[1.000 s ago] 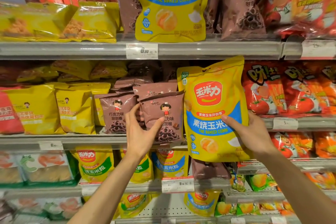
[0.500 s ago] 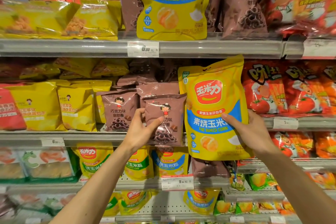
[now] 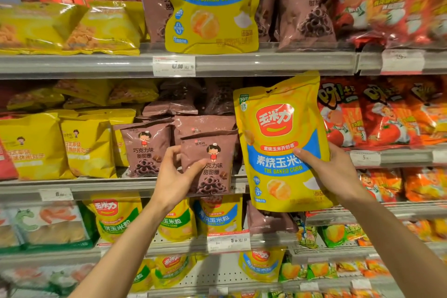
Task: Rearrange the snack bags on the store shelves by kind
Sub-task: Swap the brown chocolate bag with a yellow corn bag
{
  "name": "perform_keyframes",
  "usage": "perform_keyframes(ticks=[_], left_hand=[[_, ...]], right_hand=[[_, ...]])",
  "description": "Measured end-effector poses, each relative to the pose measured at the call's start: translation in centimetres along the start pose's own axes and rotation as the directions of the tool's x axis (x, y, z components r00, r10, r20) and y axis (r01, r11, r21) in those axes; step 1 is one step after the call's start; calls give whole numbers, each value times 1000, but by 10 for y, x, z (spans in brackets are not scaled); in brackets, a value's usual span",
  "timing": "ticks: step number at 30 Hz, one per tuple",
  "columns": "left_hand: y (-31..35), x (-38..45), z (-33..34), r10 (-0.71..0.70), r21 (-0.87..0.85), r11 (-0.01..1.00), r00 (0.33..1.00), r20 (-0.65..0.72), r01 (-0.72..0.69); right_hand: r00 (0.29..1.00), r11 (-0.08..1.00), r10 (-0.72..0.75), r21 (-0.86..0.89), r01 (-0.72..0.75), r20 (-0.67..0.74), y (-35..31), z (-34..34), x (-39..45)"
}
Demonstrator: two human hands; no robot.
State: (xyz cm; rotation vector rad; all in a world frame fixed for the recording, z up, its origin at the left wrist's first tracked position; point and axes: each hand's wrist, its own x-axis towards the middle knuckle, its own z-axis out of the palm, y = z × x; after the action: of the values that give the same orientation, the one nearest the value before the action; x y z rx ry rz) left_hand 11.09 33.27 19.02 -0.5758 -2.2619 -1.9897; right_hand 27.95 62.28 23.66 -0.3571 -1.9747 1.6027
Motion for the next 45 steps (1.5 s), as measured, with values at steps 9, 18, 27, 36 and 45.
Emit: perform_keyframes(ticks=[9, 18, 27, 36, 45], left_hand=[[19, -6, 38, 115, 164, 982, 986, -123, -94], [26, 5, 89, 260, 335, 922, 951, -166, -194], [35, 22, 116, 338, 709, 675, 940, -51, -205], [17, 11, 78, 442, 609, 665, 885, 145, -432], [37, 24, 105, 338, 783, 517, 923, 185, -346]], right_hand=[[1000, 1000, 10, 9, -10, -10, 0, -11, 2], [995, 1000, 27, -6, -27, -98, 6, -37, -6], [992, 998, 56, -5, -57, -109, 14, -46, -11], [994, 998, 64, 33, -62, -83, 13, -33, -8], [995, 998, 55, 33, -52, -89, 13, -30, -7]])
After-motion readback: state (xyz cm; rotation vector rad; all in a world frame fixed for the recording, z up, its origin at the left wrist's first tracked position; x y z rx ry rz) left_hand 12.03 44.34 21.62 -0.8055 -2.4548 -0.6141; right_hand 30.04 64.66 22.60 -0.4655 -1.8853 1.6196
